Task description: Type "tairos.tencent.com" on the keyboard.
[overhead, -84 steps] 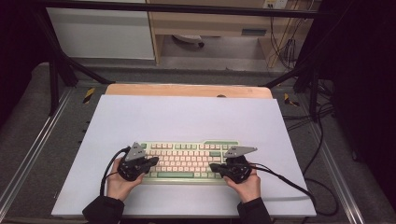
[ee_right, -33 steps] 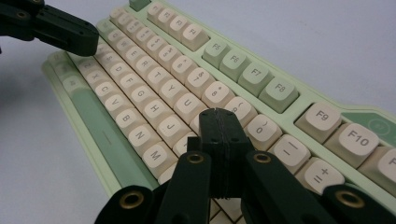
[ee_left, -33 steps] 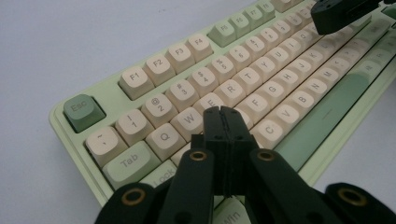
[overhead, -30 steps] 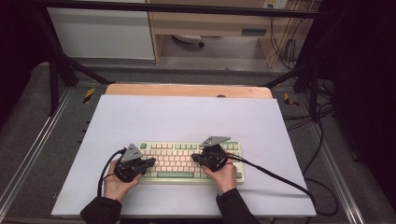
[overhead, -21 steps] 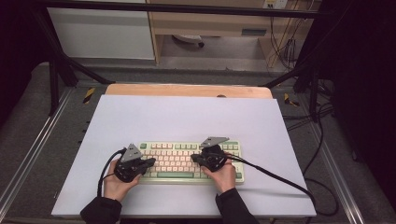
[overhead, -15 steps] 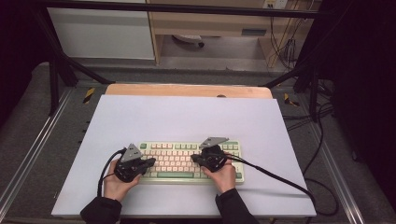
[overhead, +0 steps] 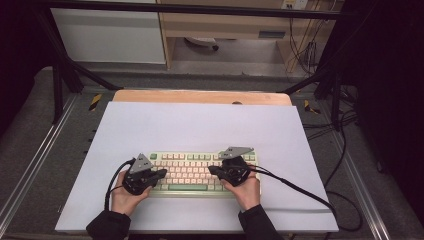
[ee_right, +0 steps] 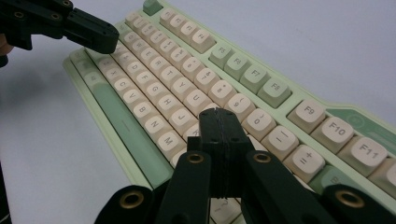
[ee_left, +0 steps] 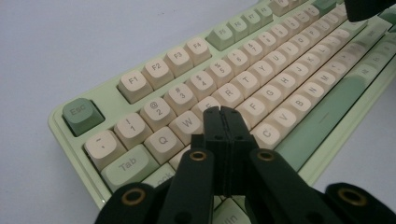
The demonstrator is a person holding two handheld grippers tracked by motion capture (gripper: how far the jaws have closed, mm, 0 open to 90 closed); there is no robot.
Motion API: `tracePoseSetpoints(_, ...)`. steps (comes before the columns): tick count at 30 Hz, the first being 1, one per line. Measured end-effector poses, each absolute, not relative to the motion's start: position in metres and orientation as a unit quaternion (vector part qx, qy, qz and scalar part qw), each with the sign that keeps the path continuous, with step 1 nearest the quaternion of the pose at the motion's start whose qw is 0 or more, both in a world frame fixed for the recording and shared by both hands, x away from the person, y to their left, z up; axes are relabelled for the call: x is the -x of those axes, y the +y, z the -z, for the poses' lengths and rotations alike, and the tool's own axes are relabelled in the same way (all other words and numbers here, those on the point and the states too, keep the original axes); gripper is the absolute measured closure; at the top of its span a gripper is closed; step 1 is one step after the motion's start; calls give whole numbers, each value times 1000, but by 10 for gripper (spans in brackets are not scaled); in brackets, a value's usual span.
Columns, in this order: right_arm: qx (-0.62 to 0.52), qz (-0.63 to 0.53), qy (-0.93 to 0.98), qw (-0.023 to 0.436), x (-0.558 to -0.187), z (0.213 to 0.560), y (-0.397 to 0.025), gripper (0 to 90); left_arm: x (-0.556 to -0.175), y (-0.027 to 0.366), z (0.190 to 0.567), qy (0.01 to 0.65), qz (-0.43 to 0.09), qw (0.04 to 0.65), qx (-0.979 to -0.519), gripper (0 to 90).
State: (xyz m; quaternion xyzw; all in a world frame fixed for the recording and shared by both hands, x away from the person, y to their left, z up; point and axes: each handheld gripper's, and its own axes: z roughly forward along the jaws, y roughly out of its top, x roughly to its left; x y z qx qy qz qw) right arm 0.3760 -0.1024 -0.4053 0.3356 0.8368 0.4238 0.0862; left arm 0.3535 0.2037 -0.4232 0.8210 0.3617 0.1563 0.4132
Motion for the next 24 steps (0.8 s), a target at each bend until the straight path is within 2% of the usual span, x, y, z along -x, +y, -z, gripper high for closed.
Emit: tracePoseSetpoints(24,-349,-429,830,79,-359,417,-136,900,-360,195,428,365,-161,401,-824,897)
